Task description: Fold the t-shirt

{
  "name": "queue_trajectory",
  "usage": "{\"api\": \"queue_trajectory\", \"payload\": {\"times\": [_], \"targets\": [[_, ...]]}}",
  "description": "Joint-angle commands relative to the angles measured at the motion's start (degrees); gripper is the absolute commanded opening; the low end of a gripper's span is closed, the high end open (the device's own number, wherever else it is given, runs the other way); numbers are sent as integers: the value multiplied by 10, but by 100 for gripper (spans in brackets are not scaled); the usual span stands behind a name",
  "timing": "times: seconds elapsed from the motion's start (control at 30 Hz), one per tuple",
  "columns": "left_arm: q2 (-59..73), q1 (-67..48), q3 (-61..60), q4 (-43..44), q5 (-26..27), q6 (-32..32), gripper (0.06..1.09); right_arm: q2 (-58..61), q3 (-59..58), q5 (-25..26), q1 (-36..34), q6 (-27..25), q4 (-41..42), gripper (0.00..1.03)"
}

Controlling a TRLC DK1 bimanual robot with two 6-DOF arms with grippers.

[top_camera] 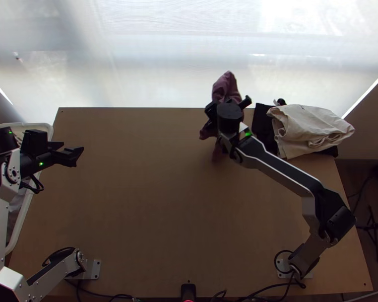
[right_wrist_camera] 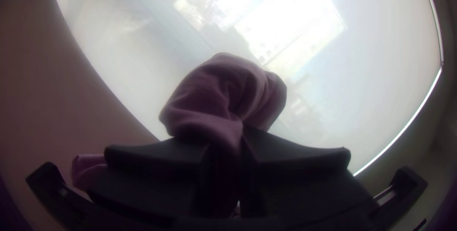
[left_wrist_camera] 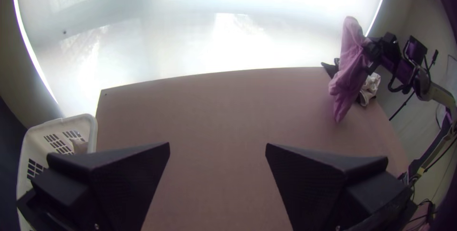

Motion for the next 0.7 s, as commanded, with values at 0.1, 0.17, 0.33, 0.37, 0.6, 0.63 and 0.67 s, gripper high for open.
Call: {"api": "queue_trajectory", "payload": {"times": [0.1, 0.17, 0.33, 0.37, 0.6, 0.63, 0.67], "targets": [[0, -13, -21, 3, -17, -2, 104, 15, 53, -43, -77, 9, 5, 3], [1, -17, -28, 6, -25, -4, 104, 27, 65, -51, -85, 10, 5, 3], [-8, -21, -36, 6, -30, -15, 104, 42, 92, -58, -99, 10, 4, 3], [-11, -23, -39, 6, -30, -16, 104, 42, 96, -61, -102, 10, 2, 3], [-26, -44, -54, 7, -42, -30, 104, 35, 110, -87, -114, 12, -15, 3], [-27, -49, -56, 7, -44, -32, 104, 34, 115, -91, -117, 13, -20, 3], [-28, -52, -57, 7, -45, -35, 104, 35, 120, -93, -120, 15, -25, 3]]}}
